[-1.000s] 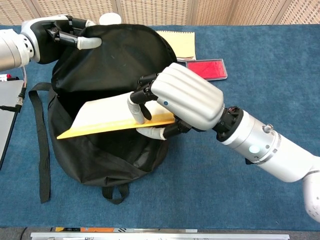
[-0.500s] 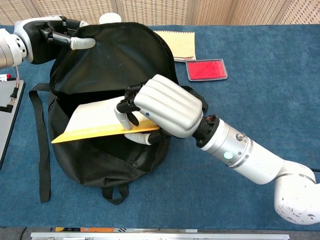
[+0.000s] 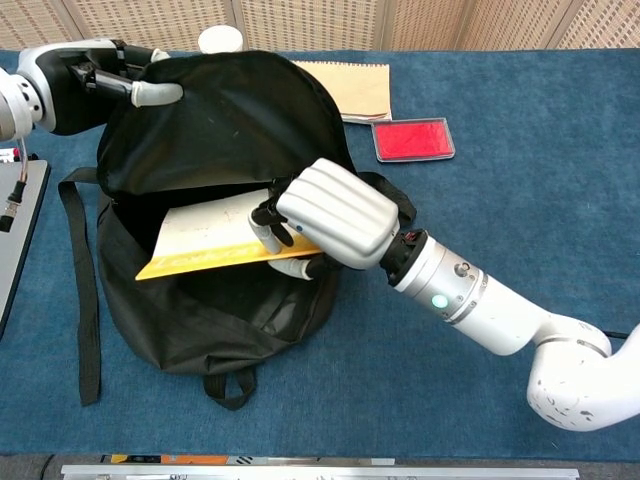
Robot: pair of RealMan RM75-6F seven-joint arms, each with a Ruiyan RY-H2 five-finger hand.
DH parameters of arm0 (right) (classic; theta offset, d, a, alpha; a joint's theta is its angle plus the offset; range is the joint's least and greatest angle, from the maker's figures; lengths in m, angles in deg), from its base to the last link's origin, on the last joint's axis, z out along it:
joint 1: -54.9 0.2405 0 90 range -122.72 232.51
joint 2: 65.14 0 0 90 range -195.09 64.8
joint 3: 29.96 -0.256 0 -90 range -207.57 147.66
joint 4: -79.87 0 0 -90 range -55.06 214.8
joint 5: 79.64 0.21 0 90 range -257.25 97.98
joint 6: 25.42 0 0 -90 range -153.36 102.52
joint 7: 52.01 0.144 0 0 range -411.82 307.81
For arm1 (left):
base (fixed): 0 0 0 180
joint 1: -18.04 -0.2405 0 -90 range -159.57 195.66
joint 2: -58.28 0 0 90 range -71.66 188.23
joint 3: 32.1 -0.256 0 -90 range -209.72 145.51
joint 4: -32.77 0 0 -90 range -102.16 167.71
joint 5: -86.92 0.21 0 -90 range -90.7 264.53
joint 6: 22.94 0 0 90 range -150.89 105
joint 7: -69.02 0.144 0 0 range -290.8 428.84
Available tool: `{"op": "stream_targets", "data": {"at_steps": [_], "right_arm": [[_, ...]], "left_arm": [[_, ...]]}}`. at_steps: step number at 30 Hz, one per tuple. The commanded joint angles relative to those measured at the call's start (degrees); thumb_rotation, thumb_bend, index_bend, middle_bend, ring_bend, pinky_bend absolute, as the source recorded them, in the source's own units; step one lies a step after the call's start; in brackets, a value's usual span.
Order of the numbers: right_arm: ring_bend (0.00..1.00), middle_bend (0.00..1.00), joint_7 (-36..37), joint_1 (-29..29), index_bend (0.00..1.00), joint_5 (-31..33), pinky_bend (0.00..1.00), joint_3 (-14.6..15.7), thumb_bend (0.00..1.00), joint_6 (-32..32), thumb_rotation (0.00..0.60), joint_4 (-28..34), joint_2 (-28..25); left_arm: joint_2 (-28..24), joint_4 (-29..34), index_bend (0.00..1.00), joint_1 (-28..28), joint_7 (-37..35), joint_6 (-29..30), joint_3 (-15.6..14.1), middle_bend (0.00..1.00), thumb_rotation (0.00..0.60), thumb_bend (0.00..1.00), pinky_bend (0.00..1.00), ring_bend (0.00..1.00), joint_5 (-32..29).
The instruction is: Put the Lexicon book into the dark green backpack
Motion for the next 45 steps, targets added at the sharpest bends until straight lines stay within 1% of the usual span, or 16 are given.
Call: {"op": "stream_targets", "data": {"at_steps": [1, 4, 7, 14, 21, 24, 33, 39, 41, 43, 44, 45], "right_arm": [[0.51, 0.72, -0.53, 0.79, 0.79, 1.18, 0.62, -1.50, 0.32, -0.58, 0.600, -2.55, 1.54], [0.51, 0.72, -0.26, 1.48, 0.79, 1.90, 0.62, -2.66, 0.32, -1.77, 0.600, -4.46, 3.25], [0.51, 0.72, -0.54, 2.13, 0.79, 1.91, 0.62, -2.77, 0.32, -2.28, 0.600, -5.99, 4.59], [0.51, 0.72, 0.58, 3.11, 0.79, 1.81, 0.62, -0.39, 0.32, -1.72, 0.600, -9.38, 8.35], [0.51, 0.72, 1.19, 3.65, 0.79, 2.66, 0.62, 1.18, 0.32, 0.19, 0.600, -12.04, 9.31], [0.51, 0.72, 1.21, 3.89, 0.79, 3.48, 0.62, 0.97, 0.32, 0.81, 0.600, -13.45, 9.53], [0.51, 0.72, 1.09, 4.97, 0.79, 6.70, 0.62, -1.06, 0.32, 2.52, 0.600, -17.41, 10.60], [0.51, 0.72, 1.05, 4.99, 0.79, 7.53, 0.62, -0.67, 0.31, 2.66, 0.600, -17.30, 11.16], [0.50, 0.70, 1.07, 4.92, 0.79, 8.14, 0.62, -0.74, 0.30, 3.10, 0.600, -16.62, 11.03], [0.48, 0.66, 0.89, 4.80, 0.77, 8.62, 0.61, -0.71, 0.28, 3.47, 0.600, -15.54, 10.59], [0.46, 0.64, 0.63, 4.66, 0.73, 8.99, 0.60, -0.63, 0.26, 3.91, 0.600, -14.59, 10.11], [0.43, 0.60, 0.40, 4.56, 0.67, 9.30, 0.59, -0.64, 0.23, 4.20, 0.600, -13.77, 9.67]], "left_arm": [[-0.16, 0.00, 0.68, -0.29, -0.27, -0.38, 0.15, 0.54, 0.600, 0.38, 0.25, 0.46, 0.34], [-0.28, -0.17, 0.68, -0.64, -0.68, -0.97, 0.32, 0.54, 0.600, 0.38, 0.25, 0.46, 0.69], [-0.45, -0.19, 0.67, -0.92, -1.12, -1.58, 0.58, 0.54, 0.600, 0.38, 0.25, 0.46, 0.97], [-0.95, -0.33, 0.67, -1.68, -1.95, -2.49, 1.36, 0.54, 0.600, 0.38, 0.25, 0.46, 1.71], [-1.27, -0.37, 0.67, -2.18, -2.46, -3.19, 1.96, 0.54, 0.600, 0.38, 0.25, 0.46, 2.12], [-1.32, -0.35, 0.67, -2.39, -2.57, -3.40, 2.12, 0.54, 0.600, 0.38, 0.25, 0.46, 2.37], [-1.35, -0.25, 0.67, -2.99, -2.69, -3.90, 2.28, 0.54, 0.600, 0.38, 0.25, 0.46, 2.99], [-1.40, -0.35, 0.67, -3.23, -2.74, -4.11, 2.44, 0.53, 0.600, 0.38, 0.25, 0.46, 3.16], [-1.45, -0.27, 0.67, -3.37, -2.74, -4.14, 2.43, 0.53, 0.600, 0.38, 0.25, 0.46, 3.22], [-1.41, -0.41, 0.66, -3.39, -2.73, -4.23, 2.44, 0.53, 0.600, 0.38, 0.25, 0.46, 3.24], [-1.36, -0.52, 0.66, -3.42, -2.73, -4.23, 2.43, 0.53, 0.600, 0.38, 0.25, 0.46, 3.23], [-1.32, -0.59, 0.66, -3.42, -2.73, -4.23, 2.44, 0.53, 0.600, 0.38, 0.25, 0.46, 3.20]]}}
